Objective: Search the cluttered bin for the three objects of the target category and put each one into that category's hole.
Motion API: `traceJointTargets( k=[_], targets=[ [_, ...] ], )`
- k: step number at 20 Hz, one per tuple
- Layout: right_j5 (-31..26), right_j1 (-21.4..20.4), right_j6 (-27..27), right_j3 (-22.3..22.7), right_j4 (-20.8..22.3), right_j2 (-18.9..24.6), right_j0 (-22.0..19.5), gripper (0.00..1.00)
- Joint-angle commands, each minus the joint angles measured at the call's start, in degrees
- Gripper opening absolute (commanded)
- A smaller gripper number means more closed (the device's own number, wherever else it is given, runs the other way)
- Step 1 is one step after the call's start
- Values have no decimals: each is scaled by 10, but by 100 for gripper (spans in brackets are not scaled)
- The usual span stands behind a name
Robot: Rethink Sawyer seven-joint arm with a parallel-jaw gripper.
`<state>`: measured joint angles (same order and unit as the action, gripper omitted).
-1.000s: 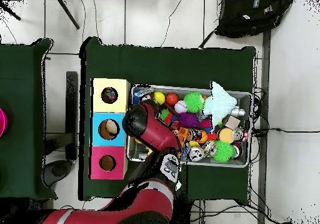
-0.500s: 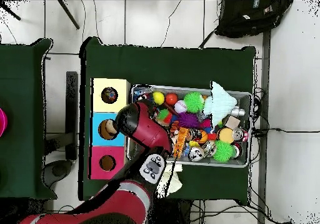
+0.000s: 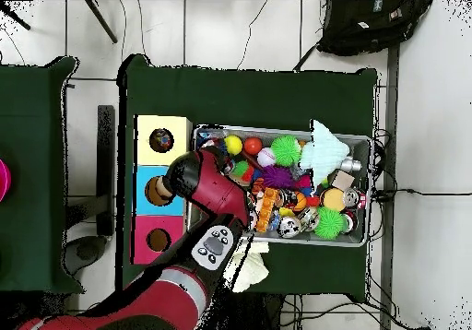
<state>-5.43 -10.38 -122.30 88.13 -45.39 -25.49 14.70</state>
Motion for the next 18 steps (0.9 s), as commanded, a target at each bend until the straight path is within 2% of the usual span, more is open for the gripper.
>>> traceJointTargets(
  k=[1, 10, 18],
  targets=[
    [-83, 71, -122, -28, -10, 59, -6, 100],
    [-90, 69, -104, 4, 10, 63, -7, 100],
    [-35, 9, -39, 97, 62, 160, -83, 100]
  ],
)
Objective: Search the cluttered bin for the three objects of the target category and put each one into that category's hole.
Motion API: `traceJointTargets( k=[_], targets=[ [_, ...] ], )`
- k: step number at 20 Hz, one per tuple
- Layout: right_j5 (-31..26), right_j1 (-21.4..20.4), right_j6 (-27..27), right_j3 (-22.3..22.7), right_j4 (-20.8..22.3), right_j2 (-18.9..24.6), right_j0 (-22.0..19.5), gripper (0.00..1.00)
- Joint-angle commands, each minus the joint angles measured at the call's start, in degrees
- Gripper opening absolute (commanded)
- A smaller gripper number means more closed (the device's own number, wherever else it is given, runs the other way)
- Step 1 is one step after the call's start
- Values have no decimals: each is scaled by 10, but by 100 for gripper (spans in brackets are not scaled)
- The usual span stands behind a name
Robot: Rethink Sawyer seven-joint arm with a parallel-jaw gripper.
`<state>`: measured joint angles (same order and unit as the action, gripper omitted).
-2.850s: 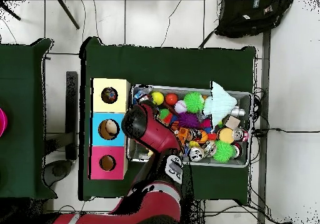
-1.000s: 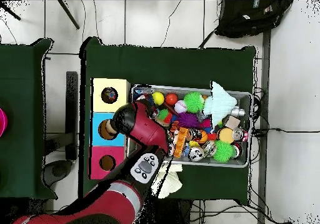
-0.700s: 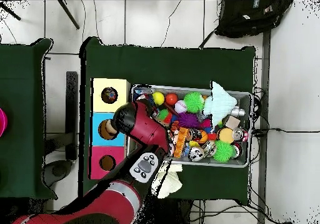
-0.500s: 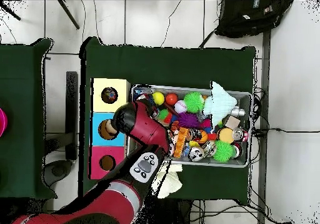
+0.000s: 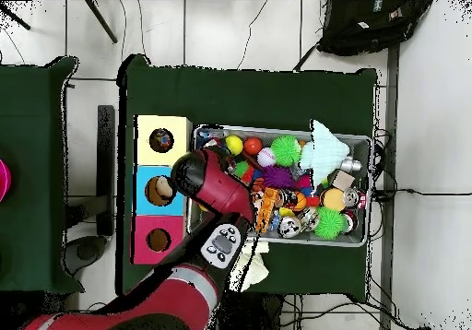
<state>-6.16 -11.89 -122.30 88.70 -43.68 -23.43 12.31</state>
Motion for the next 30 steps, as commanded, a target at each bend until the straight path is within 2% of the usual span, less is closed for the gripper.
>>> traceJointTargets(
  k=[1, 5, 13, 30],
  targets=[
    [-24, 21, -37, 98, 52, 146, -66, 100],
    [-19, 7, -26, 119, 85, 174, -99, 100],
    [-39, -2, -25, 137, 132, 201, -141, 100],
    [-97, 0, -29, 144, 186, 212, -163, 100]
  ],
)
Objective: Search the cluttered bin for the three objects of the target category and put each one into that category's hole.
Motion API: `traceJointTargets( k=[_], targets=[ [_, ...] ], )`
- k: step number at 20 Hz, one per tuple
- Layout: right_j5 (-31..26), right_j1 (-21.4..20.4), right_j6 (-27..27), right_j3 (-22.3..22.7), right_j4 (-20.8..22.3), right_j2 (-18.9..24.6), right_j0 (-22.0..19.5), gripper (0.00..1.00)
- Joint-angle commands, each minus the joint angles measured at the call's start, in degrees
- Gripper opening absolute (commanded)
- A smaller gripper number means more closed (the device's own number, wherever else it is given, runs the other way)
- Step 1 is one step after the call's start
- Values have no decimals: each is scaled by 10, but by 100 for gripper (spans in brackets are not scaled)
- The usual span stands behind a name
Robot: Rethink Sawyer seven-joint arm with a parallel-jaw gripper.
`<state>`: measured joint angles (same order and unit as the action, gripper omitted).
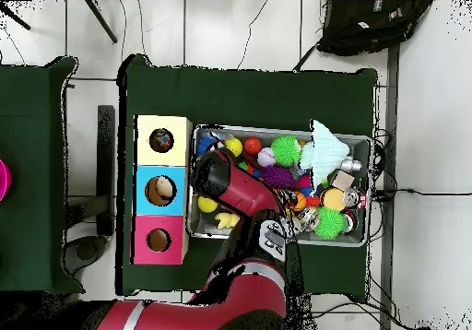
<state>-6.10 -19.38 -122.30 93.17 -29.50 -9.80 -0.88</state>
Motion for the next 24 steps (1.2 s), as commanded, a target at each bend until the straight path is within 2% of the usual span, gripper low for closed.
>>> traceJointTargets(
  k=[1, 9, 24],
  targets=[
    [-98, 75, -30, 104, 47, 78, -34, 100],
    [-94, 67, -34, 135, 62, 88, -45, 100],
    [-115, 67, -18, 150, 105, 97, -77, 100]
  ],
)
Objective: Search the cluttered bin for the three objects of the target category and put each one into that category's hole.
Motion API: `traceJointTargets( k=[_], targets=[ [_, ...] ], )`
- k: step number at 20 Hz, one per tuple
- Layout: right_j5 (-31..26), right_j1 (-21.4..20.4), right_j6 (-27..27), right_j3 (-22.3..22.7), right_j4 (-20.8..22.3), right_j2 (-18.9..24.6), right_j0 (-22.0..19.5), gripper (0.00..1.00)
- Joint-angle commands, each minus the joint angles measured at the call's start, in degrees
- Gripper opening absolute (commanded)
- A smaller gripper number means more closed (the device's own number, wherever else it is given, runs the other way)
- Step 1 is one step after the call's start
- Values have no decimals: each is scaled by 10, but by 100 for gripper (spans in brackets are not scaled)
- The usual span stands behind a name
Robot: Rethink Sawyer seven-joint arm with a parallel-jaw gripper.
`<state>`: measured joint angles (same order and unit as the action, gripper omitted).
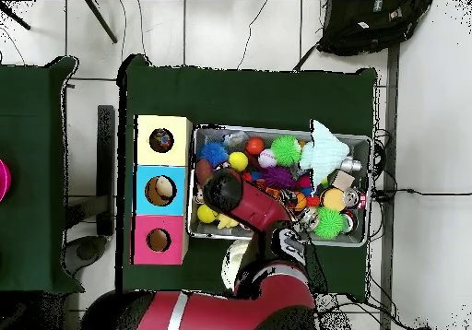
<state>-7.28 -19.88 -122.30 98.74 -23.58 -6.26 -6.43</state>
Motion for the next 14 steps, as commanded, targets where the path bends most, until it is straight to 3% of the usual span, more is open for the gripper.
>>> traceJointTargets(
  k=[1, 14],
  targets=[
    [-105, 70, -20, 97, 49, 60, -22, 100],
    [-93, 61, -26, 126, 71, 72, -40, 100]
  ],
)
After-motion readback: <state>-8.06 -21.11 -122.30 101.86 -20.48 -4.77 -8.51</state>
